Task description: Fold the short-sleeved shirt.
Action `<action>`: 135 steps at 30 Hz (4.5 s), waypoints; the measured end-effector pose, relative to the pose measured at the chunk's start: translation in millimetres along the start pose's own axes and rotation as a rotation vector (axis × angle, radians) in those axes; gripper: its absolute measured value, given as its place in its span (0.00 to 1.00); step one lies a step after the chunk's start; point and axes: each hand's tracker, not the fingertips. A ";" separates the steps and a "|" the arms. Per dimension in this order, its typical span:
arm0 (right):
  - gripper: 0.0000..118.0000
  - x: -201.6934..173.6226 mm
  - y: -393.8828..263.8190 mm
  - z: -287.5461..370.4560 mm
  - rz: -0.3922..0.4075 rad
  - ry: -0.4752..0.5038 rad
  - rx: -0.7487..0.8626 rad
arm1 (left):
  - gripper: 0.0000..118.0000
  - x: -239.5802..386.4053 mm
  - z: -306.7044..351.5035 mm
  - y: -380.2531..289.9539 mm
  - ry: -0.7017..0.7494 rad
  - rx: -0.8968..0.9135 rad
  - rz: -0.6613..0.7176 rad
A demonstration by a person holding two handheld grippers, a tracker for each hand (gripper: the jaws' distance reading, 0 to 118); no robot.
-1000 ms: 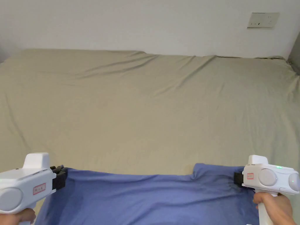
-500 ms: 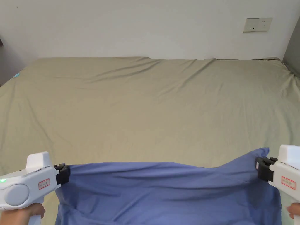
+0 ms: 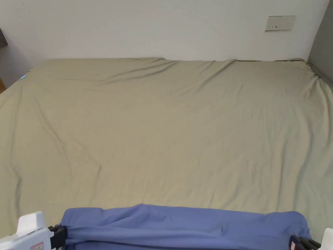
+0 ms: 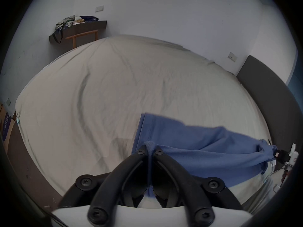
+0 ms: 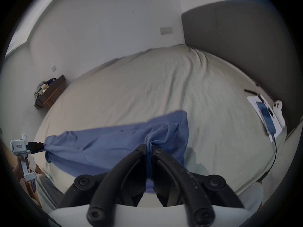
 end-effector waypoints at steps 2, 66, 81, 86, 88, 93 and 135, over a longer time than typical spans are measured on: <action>0.08 2.1 -13.4 -11.6 0.005 -0.043 -0.033 | 0.03 -0.3 -6.5 -10.7 0.017 -0.031 -0.013; 0.02 -170.9 111.8 57.4 0.337 -0.173 0.630 | 0.21 -112.4 -36.1 68.9 -0.414 -0.133 0.305; 0.02 -179.3 105.8 29.9 0.371 -0.172 0.545 | 0.58 -45.2 -39.8 24.3 -0.376 -0.189 0.263; 0.02 -170.8 106.2 33.2 0.353 -0.181 0.546 | 0.11 -53.3 -58.4 28.4 -0.331 -0.209 0.182; 0.02 -167.5 105.1 36.1 0.342 -0.183 0.548 | 0.07 -42.9 -53.8 24.7 -0.315 -0.197 0.159; 0.02 -158.1 103.5 44.2 0.325 -0.185 0.555 | 0.05 -32.7 -29.3 35.4 -0.267 -0.115 0.034; 0.02 -85.8 93.5 92.9 0.257 -0.213 0.607 | 0.13 205.9 -37.3 0.3 -0.403 -0.264 -0.169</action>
